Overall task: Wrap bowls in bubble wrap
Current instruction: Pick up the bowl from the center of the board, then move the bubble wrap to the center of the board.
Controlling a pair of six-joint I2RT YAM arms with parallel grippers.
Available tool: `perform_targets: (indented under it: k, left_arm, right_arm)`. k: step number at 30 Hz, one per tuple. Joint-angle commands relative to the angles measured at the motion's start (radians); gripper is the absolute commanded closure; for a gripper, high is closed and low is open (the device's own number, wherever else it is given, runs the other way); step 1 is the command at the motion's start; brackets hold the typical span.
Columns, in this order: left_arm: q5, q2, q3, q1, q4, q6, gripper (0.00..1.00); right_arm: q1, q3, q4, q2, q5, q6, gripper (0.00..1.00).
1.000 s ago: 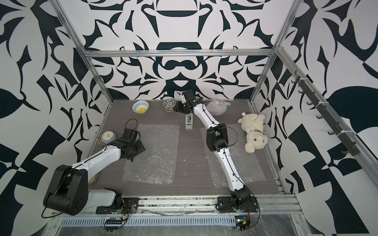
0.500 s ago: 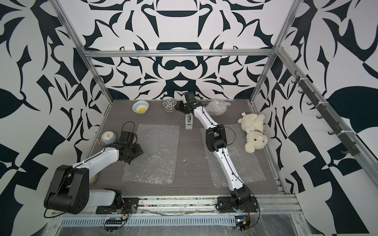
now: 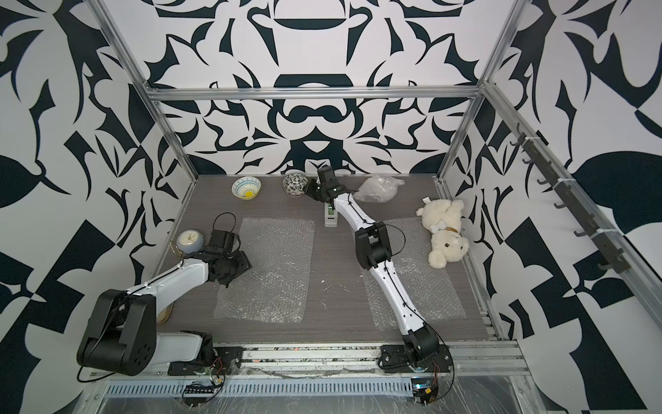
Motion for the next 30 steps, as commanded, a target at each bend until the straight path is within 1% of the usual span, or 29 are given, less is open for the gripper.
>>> perform_targets:
  k: [1,5,10,12,13,14,17,20,23,25,27,30]
  left_arm:
    - [0.003,-0.014,-0.017,0.004,-0.006,0.010,0.37]
    - [-0.006,-0.022,-0.011,0.005,-0.017,0.012,0.37]
    - [-0.048,-0.062,0.012,0.016,-0.064,0.025,0.37]
    - [-0.062,-0.063,0.021,0.044,-0.088,0.035,0.37]
    - [-0.063,-0.096,0.024,0.059,-0.094,0.040,0.37]
    - [-0.062,-0.099,0.025,0.081,-0.102,0.045,0.36]
    - [-0.033,-0.079,0.035,0.151,-0.116,0.053,0.37]
    - [0.036,0.014,0.050,0.197,-0.114,0.059,0.37]
    - [0.116,0.084,0.059,0.199,-0.099,0.062,0.38]
    - [0.173,0.099,0.041,0.197,-0.059,0.053,0.40]
    - [0.201,0.090,0.011,0.183,-0.029,0.029,0.41]
    - [0.209,0.049,-0.026,0.155,-0.023,-0.015,0.41]
  right_arm:
    - [-0.011,-0.027,-0.015,-0.050,0.028,-0.016,0.86]
    - [-0.015,-0.061,-0.018,-0.094,0.016,-0.038,1.00]
    - [-0.020,-0.078,-0.019,-0.162,-0.036,-0.066,1.00]
    - [-0.020,-0.079,-0.032,-0.202,-0.074,-0.082,1.00]
    - [-0.020,-0.079,-0.043,-0.221,-0.089,-0.093,1.00]
    - [-0.019,-0.079,-0.063,-0.247,-0.107,-0.110,1.00]
    - [-0.017,-0.178,-0.102,-0.341,-0.164,-0.158,1.00]
    - [-0.016,-0.334,-0.111,-0.475,-0.202,-0.209,1.00]
    - [-0.015,-0.506,-0.101,-0.605,-0.224,-0.253,1.00]
    - [-0.014,-0.607,-0.092,-0.681,-0.231,-0.274,1.00]
    - [-0.014,-0.696,-0.094,-0.748,-0.241,-0.294,1.00]
    - [-0.013,-0.807,-0.115,-0.821,-0.272,-0.318,1.00]
